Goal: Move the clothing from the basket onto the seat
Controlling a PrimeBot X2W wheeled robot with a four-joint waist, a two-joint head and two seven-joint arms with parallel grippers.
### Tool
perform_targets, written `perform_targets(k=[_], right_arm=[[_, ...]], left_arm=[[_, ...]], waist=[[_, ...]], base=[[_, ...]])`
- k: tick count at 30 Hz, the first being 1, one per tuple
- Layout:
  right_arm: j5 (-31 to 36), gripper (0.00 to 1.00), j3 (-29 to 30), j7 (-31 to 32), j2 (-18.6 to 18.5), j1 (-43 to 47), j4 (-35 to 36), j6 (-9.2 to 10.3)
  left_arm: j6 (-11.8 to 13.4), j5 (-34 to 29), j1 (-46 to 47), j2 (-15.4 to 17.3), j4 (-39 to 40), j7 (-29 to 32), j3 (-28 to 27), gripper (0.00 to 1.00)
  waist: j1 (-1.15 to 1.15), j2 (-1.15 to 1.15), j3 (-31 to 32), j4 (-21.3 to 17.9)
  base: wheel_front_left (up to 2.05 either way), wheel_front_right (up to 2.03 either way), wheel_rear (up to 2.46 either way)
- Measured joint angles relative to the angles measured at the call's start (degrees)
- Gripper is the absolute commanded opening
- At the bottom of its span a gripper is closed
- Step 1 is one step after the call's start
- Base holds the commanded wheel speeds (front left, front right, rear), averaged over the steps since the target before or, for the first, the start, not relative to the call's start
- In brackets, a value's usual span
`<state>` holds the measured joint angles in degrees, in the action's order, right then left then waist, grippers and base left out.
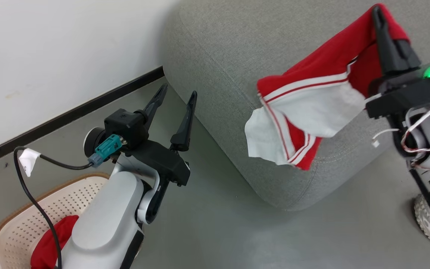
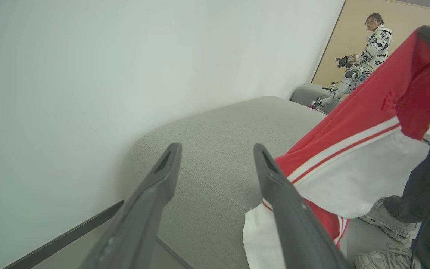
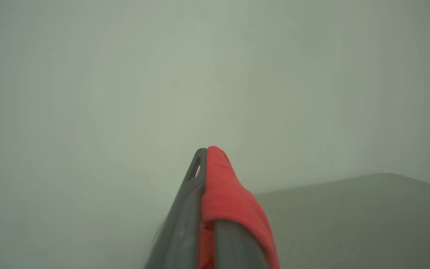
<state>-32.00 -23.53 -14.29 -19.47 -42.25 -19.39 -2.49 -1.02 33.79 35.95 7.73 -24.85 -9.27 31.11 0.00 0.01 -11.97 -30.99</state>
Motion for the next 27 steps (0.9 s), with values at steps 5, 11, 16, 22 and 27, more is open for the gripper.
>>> perform_targets(k=[5,11,16,22,27], right_arm=[[-0.31,0.0,3.04,-0.01,-2.64,-3.63,-3.7,0.03],[-0.21,0.0,4.31,-0.2,-3.92,-7.97,-6.71,0.03],[-0.16,0.0,4.99,-0.27,-4.02,-10.84,-8.91,0.03],[-0.35,0.0,8.0,-0.41,-5.77,-12.44,-11.07,0.54],[-1.3,0.0,10.47,-0.42,-7.76,-14.04,-13.23,0.55]], left_arm=[[0.21,-0.12,-0.02,0.48,0.45,0.01,-0.02,1.0],[0.57,-0.37,-0.01,1.65,1.25,0.09,-0.21,1.0],[0.86,-1.52,0.1,2.22,1.88,0.22,-0.36,1.0],[1.09,-1.94,0.32,3.1,3.32,1.62,-0.09,1.0],[1.52,-2.45,1.43,3.24,4.09,2.71,0.37,1.0]], waist=[[0.0,0.0,-1.47,0.13],[0.0,0.0,-3.71,0.32],[0.0,0.0,-5.83,0.48],[0.01,0.0,-8.72,0.79],[0.01,0.0,-11.49,1.53]], base=[[0.0,0.0,0.0],[0.0,0.0,0.0],[0.0,0.0,0.0],[0.0,0.0,0.0],[0.0,0.0,0.0]])
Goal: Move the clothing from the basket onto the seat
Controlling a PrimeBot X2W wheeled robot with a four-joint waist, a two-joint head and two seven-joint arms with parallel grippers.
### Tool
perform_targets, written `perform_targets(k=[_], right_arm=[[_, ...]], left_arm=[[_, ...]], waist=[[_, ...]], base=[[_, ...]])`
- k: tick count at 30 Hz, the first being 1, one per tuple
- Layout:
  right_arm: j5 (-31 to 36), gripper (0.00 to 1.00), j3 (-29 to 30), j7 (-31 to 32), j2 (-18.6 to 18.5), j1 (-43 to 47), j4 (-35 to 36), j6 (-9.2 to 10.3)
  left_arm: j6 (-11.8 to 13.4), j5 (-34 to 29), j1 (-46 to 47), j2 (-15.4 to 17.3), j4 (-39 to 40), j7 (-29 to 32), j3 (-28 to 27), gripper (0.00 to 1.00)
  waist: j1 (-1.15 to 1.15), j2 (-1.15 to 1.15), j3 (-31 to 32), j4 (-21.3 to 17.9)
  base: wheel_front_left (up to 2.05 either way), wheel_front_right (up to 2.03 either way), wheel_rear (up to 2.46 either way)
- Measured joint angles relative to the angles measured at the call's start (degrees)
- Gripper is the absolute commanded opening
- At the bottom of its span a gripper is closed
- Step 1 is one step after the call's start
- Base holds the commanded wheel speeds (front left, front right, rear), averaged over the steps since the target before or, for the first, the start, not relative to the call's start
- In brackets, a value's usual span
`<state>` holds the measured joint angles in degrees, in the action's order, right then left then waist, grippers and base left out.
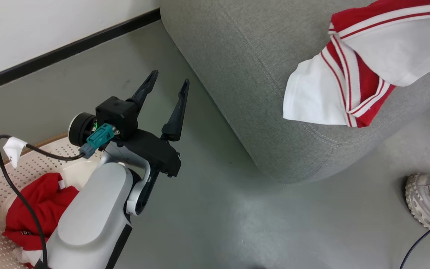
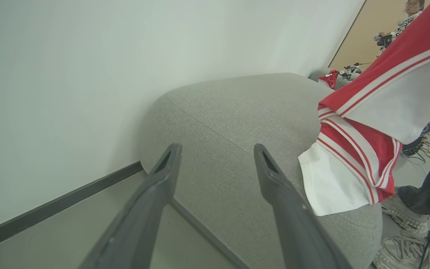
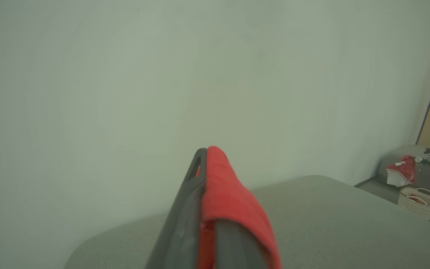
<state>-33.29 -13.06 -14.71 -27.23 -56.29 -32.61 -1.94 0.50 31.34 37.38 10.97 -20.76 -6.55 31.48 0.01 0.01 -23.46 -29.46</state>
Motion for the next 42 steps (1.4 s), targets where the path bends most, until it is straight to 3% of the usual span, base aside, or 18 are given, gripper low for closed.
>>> perform_targets(k=[29,37,42], right_arm=[[-2.49,0.0,10.46,0.0,-5.77,-6.84,-8.13,3.3],[-2.64,0.0,12.34,-0.01,-4.59,-7.98,-9.56,5.99],[-4.1,0.0,14.35,-0.01,-4.34,-8.0,-13.39,6.33]], left_arm=[[-0.01,-2.81,4.37,5.08,5.21,5.61,0.67,1.0],[-0.03,-3.19,4.66,6.24,6.04,6.64,0.88,1.0],[-0.08,-3.38,5.38,6.25,6.28,7.54,1.32,1.0]], waist=[[0.0,0.0,-17.93,7.23],[0.0,0.0,-21.93,8.21],[0.0,0.0,-23.79,8.7]], base=[[0.0,0.0,0.0],[0.0,0.0,0.0],[0.0,0.0,0.0]])
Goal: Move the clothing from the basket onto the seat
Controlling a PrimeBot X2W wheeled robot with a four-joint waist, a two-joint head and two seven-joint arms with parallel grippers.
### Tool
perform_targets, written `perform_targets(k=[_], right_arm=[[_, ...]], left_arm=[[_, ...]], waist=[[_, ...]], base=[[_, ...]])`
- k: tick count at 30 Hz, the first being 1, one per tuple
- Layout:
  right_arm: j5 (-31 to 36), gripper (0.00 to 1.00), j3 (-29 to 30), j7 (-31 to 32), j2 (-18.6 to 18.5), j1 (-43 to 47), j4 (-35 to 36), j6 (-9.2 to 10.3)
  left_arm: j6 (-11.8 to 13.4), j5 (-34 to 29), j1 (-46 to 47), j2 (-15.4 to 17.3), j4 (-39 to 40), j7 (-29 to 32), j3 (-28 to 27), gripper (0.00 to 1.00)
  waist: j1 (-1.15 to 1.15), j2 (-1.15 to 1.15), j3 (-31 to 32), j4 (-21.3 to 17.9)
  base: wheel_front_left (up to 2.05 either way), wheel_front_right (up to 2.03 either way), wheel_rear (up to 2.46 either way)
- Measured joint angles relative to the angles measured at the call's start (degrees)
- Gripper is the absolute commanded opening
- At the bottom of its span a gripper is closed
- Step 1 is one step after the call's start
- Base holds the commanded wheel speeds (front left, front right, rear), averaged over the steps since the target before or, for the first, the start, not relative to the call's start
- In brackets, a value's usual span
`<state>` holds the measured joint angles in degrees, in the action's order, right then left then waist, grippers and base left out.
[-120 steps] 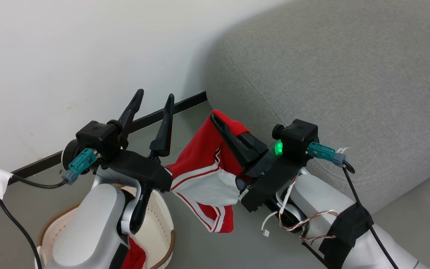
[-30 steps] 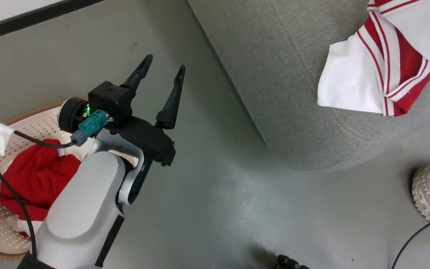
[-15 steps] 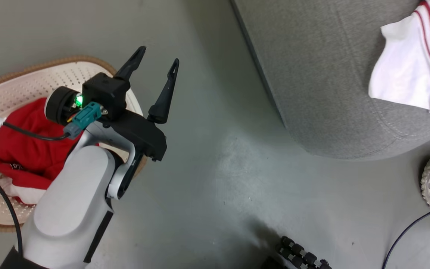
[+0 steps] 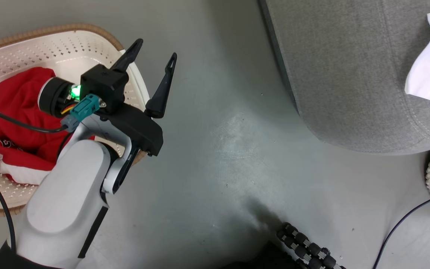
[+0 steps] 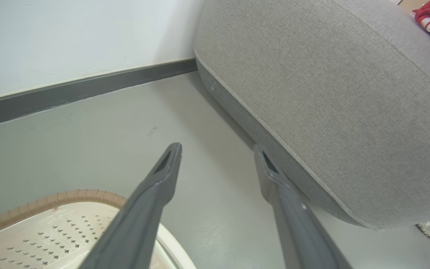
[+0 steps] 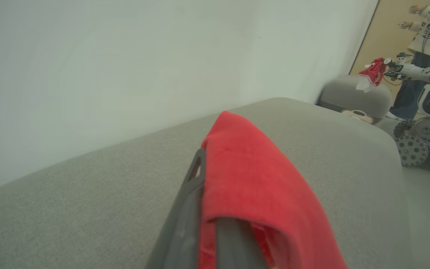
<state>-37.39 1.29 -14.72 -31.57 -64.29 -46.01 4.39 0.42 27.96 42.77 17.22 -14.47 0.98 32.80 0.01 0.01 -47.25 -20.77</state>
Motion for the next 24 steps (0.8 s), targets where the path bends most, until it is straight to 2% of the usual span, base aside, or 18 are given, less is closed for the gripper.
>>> perform_targets(k=[5,9,16,20,21,22,23,24], right_arm=[[-1.38,0.0,0.38,0.0,0.58,-0.56,-3.44,0.08],[-1.93,0.0,-0.23,0.12,3.38,-1.02,-5.21,0.1],[-2.52,0.0,-0.13,1.51,3.37,-1.42,-10.25,-0.22],[-2.52,0.0,-1.05,1.51,7.71,-0.55,-10.33,-0.12],[-2.52,0.17,-1.19,1.51,8.33,-0.48,-10.4,-0.12],[-2.52,0.65,-1.19,1.49,8.44,-0.49,-10.5,-0.12],[-2.52,0.65,-1.16,1.45,8.36,-0.49,-10.53,-0.12],[-2.53,1.0,-1.1,1.44,8.08,-0.5,-10.73,-0.2]], left_arm=[[0.0,-0.31,0.7,0.4,0.32,0.29,0.1,1.0],[0.0,-0.31,0.68,1.0,0.29,0.44,0.0,1.0],[0.01,-0.31,0.68,1.09,0.3,0.45,0.0,1.0],[0.03,-0.3,0.61,1.11,0.26,0.44,-0.1,1.0],[0.04,-0.3,0.59,1.1,0.26,0.43,-0.12,1.0],[0.04,-0.3,0.59,1.08,0.26,0.43,-0.12,1.0],[0.05,-0.3,0.57,1.09,0.25,0.42,-0.18,1.0],[0.04,-0.3,0.57,1.02,0.26,0.42,-0.18,1.0]], waist=[[0.0,0.0,-1.29,0.72],[0.0,0.0,-1.93,1.24],[-0.02,-0.01,-2.32,1.68],[-0.01,0.0,-2.21,1.63],[-0.02,0.0,-2.15,1.61],[-0.01,0.0,-2.09,1.6],[-0.01,0.0,-2.03,1.58],[-0.01,0.0,-1.96,1.57]], base=[[0.0,0.0,0.0],[0.0,0.0,0.0],[0.0,0.0,0.0],[0.0,0.0,0.0],[0.0,0.0,0.0],[0.0,0.0,0.0],[0.0,0.0,0.0],[0.0,0.0,0.0]])
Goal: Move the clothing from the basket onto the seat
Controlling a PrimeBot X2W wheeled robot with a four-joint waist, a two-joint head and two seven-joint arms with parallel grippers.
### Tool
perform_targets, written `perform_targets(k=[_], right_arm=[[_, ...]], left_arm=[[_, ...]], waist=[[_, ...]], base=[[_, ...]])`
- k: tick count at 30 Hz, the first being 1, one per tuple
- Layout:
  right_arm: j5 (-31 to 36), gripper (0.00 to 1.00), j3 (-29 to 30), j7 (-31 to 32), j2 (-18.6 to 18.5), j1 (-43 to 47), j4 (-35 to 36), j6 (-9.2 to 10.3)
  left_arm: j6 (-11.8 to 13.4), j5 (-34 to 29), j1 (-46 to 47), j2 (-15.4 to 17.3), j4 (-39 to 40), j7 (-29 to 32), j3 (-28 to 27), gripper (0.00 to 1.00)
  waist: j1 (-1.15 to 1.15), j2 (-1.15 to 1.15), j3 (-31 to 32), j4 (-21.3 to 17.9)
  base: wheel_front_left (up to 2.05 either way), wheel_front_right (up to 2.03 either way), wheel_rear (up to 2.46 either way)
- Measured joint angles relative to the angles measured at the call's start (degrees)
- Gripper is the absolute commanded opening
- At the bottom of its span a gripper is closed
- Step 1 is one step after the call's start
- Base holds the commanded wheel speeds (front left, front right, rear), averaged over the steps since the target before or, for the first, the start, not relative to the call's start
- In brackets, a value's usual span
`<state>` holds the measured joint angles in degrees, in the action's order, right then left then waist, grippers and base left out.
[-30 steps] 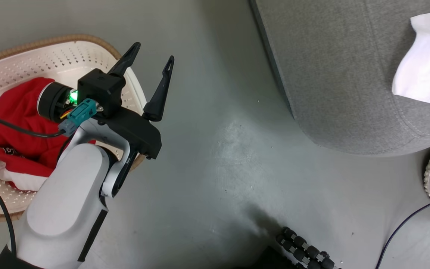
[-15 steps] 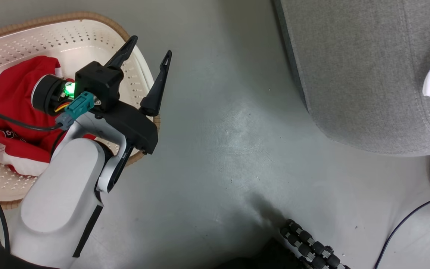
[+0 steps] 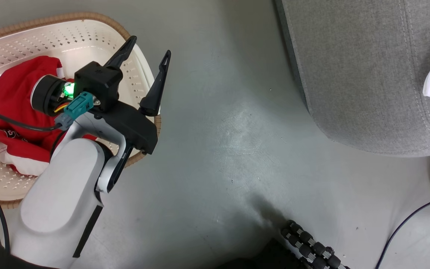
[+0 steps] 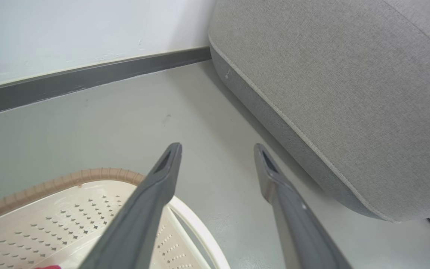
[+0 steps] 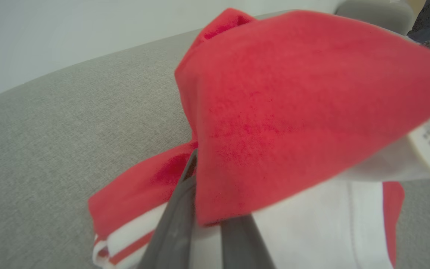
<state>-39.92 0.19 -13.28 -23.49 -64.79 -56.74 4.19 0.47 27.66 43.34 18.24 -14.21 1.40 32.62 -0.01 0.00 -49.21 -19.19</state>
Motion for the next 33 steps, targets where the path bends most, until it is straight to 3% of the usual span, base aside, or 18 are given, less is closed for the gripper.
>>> perform_targets(k=[5,21,33], right_arm=[[0.03,1.0,0.08,-0.44,-1.87,-0.05,-0.99,-0.69],[3.28,1.0,-3.35,-0.97,-1.52,1.4,-1.76,-4.45],[6.1,1.0,-5.33,-1.0,0.64,6.67,-2.25,-4.8]], left_arm=[[0.0,0.0,-0.04,-0.05,-0.34,-0.58,-0.02,1.0],[-0.49,0.54,-0.15,-2.41,-3.58,-2.98,0.18,1.0],[-1.01,1.46,-1.18,-3.72,-6.69,-5.36,-0.02,1.0]], waist=[[0.0,0.0,0.48,0.03],[0.0,-0.01,5.07,0.04],[0.0,-0.01,9.99,0.83]], base=[[0.0,0.0,0.0],[0.0,0.0,0.0],[0.0,0.0,0.0]])
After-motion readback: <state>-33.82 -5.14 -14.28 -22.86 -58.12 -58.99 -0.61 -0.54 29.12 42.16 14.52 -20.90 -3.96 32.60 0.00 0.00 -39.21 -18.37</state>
